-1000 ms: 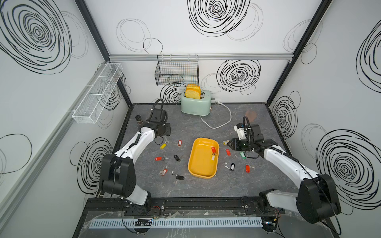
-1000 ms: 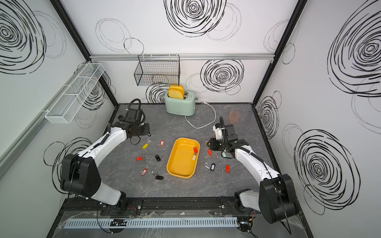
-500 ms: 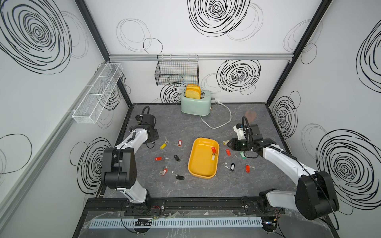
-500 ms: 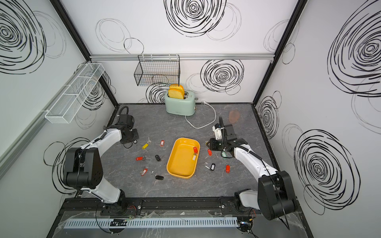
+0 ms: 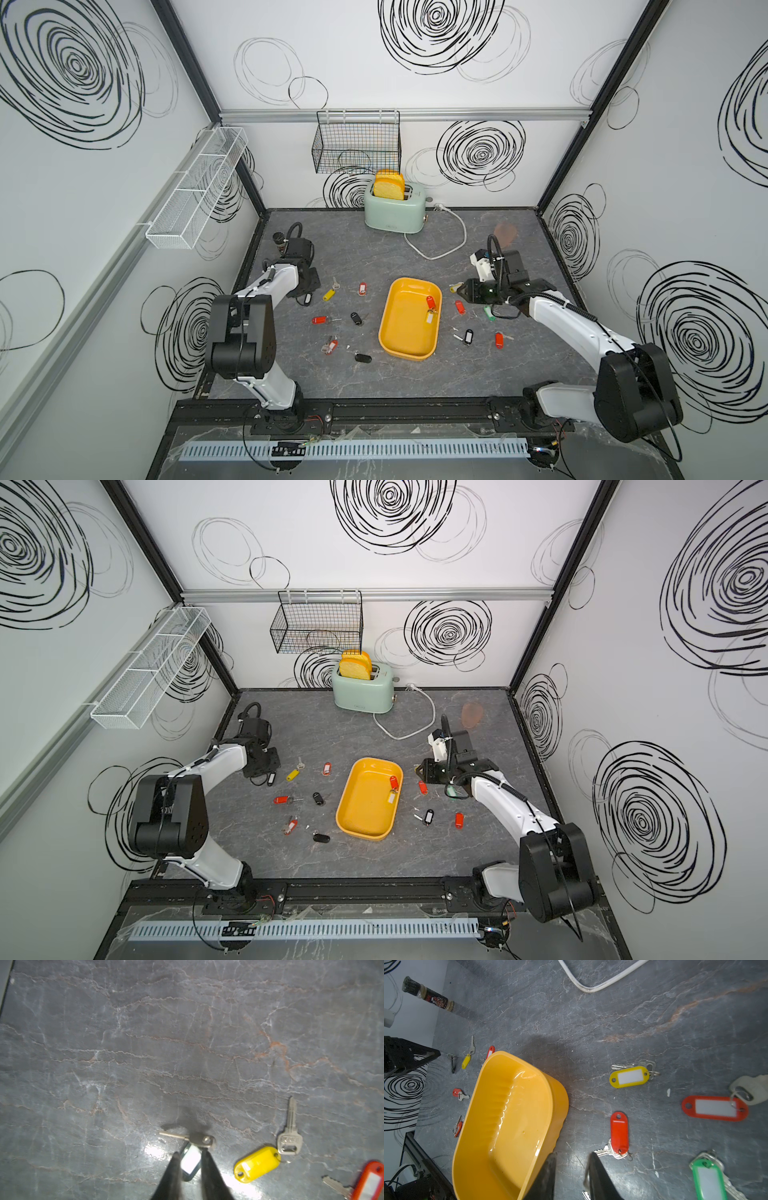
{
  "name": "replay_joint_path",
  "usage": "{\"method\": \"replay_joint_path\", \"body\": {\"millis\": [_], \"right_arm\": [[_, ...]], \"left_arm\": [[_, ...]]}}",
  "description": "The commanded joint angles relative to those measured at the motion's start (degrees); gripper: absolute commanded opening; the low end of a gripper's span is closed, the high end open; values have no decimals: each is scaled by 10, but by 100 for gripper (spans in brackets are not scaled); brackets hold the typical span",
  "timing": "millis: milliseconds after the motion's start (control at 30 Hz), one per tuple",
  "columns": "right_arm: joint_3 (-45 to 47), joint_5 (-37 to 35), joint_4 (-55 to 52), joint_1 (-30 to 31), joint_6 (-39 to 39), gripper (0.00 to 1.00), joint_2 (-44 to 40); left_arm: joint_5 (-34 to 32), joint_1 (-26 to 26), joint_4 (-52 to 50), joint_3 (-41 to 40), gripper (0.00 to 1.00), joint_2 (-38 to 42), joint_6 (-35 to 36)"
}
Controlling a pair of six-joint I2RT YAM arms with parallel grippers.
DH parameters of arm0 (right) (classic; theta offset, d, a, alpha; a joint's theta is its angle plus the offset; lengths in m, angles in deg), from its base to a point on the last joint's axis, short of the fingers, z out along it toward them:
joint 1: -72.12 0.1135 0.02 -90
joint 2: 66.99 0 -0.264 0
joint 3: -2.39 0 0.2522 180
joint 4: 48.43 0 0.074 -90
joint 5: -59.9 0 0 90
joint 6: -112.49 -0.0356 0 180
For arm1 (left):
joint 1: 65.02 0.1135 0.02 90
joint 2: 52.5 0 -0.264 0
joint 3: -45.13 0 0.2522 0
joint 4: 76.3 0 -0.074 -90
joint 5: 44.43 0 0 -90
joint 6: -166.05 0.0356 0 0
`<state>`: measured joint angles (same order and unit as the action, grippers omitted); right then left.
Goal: Take the keys out of the storage box
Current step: Place the key at the center of the board.
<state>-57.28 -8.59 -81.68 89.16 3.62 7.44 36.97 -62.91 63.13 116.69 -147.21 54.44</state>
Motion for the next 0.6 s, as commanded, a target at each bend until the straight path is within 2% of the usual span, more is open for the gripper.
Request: {"method": "replay_joint_path", "body": {"millis": [0, 367, 567], "right_arm": [[-19, 3, 2, 4, 0, 31, 4], [-72, -47, -44, 52, 22, 31, 9], [-75, -42, -45, 61, 15, 31, 13]], "left_arm": [[3, 5, 12, -6, 31, 4, -7], [27, -25, 1, -2, 43, 67, 5], [77, -90, 12, 1, 46, 105, 26]]}}
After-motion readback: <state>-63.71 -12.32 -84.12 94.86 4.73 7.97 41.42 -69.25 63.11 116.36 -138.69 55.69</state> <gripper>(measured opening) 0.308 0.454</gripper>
